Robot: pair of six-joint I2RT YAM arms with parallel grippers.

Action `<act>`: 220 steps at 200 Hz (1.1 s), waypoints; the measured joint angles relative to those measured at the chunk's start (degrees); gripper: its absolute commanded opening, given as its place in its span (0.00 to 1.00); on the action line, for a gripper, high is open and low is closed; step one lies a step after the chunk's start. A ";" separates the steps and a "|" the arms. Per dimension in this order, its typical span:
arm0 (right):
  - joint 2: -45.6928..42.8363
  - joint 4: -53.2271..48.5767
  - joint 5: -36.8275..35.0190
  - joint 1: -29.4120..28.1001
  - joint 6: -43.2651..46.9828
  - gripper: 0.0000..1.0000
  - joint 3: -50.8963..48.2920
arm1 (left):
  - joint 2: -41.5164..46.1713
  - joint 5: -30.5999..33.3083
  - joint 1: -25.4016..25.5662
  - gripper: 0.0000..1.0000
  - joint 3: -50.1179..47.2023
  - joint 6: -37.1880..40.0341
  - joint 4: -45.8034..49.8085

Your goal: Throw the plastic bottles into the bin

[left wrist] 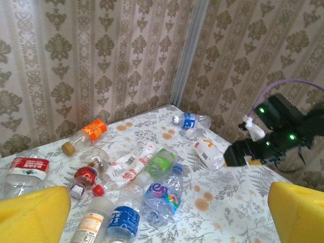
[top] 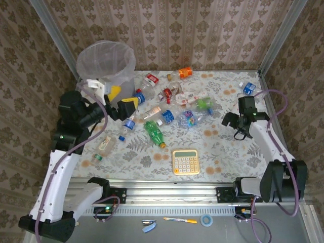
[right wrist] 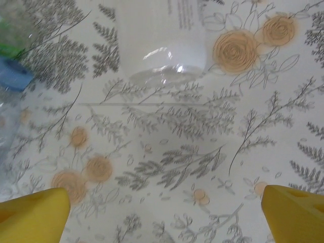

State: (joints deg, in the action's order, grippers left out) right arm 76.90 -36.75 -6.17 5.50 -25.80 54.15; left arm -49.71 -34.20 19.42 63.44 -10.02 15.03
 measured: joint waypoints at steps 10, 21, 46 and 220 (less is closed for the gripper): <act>1.81 1.57 0.07 1.05 0.59 0.96 0.50 | 0.68 0.44 0.68 1.00 -1.53 0.35 -1.64; 3.89 3.06 0.26 2.05 1.03 0.95 0.94 | 1.60 0.92 1.25 1.00 -3.37 0.72 -3.45; 8.48 6.80 0.61 3.61 1.92 0.94 1.09 | 3.54 1.46 1.62 1.00 -6.93 0.92 -7.17; 21.84 15.63 3.10 3.85 4.72 0.71 5.77 | 6.34 0.15 -2.29 1.00 -14.84 -0.26 -17.90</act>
State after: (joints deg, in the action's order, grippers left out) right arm 98.74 -21.12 -3.07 9.34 -21.08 59.92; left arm -43.38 -34.04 17.12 48.60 -10.28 -2.87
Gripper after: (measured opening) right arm 0.741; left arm 0.997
